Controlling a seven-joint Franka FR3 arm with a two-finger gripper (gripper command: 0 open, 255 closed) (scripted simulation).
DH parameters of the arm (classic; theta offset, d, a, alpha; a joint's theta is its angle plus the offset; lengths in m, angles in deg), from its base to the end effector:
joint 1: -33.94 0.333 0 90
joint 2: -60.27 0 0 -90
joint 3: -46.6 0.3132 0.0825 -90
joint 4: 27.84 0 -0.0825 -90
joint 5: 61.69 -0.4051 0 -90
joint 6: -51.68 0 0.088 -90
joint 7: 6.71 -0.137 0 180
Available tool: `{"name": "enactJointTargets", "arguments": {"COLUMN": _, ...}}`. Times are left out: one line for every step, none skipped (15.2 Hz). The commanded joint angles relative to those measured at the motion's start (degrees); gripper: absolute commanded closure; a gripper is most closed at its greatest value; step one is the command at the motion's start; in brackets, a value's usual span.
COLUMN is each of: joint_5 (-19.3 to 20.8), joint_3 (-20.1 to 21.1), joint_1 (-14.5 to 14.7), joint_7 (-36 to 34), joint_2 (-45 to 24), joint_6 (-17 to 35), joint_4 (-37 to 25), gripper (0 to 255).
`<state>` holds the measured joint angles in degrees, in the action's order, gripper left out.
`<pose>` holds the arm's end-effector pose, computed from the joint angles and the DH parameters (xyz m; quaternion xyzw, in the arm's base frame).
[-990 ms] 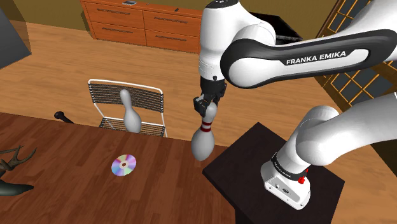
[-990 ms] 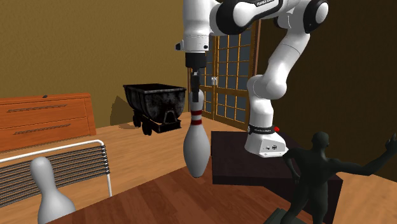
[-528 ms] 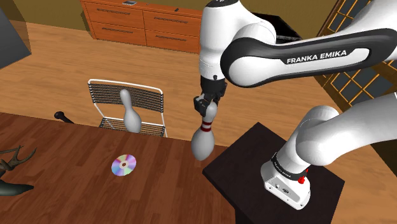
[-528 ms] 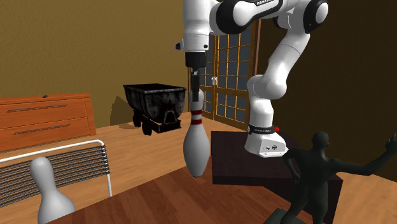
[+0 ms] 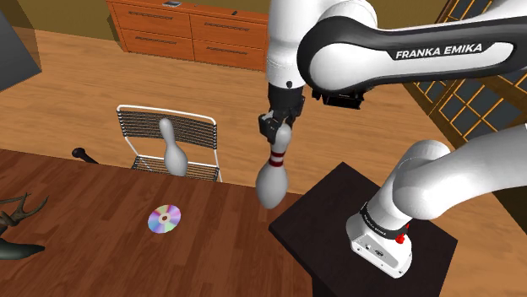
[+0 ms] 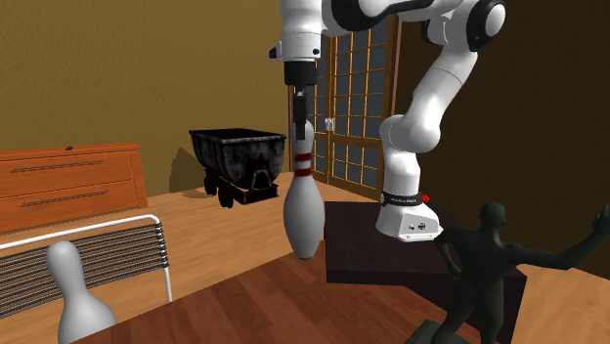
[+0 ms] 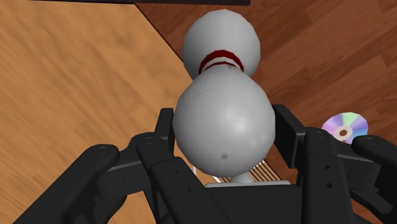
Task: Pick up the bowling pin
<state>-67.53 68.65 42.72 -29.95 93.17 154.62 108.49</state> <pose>0.3398 0.2230 0.4707 0.9981 0.0231 0.0048 0.0566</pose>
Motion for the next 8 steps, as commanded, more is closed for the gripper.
{"name": "enactJointTargets", "arguments": {"joint_5": 0.07, "joint_3": -0.15, "joint_1": -0.01, "joint_7": 0.0, "joint_2": 0.17, "joint_6": -1.51, "joint_4": -1.42, "gripper": 255}}
{"name": "enactJointTargets", "arguments": {"joint_5": 0.14, "joint_3": -0.26, "joint_1": -0.05, "joint_7": 0.05, "joint_2": 0.21, "joint_6": -2.27, "joint_4": -2.16, "gripper": 255}}
{"name": "enactJointTargets", "arguments": {"joint_5": 0.21, "joint_3": -0.37, "joint_1": -0.1, "joint_7": 0.1, "joint_2": 0.22, "joint_6": -3.04, "joint_4": -2.91, "gripper": 255}}
{"name": "enactJointTargets", "arguments": {"joint_5": 0.28, "joint_3": -0.47, "joint_1": -0.14, "joint_7": 0.14, "joint_2": 0.23, "joint_6": -3.8, "joint_4": -3.67, "gripper": 255}}
{"name": "enactJointTargets", "arguments": {"joint_5": 0.35, "joint_3": -0.57, "joint_1": -0.19, "joint_7": 0.19, "joint_2": 0.22, "joint_6": -4.56, "joint_4": -4.44, "gripper": 255}}
{"name": "enactJointTargets", "arguments": {"joint_5": 0.43, "joint_3": -0.67, "joint_1": -0.23, "joint_7": 0.23, "joint_2": 0.19, "joint_6": -5.32, "joint_4": -5.22, "gripper": 255}}
{"name": "enactJointTargets", "arguments": {"joint_5": 0.44, "joint_3": -0.68, "joint_1": -0.24, "joint_7": 0.24, "joint_2": 0.19, "joint_6": -5.43, "joint_4": -5.33, "gripper": 255}}
{"name": "enactJointTargets", "arguments": {"joint_5": 0.44, "joint_3": -0.68, "joint_1": -0.24, "joint_7": 0.24, "joint_2": 0.19, "joint_6": -5.43, "joint_4": -5.33, "gripper": 255}}
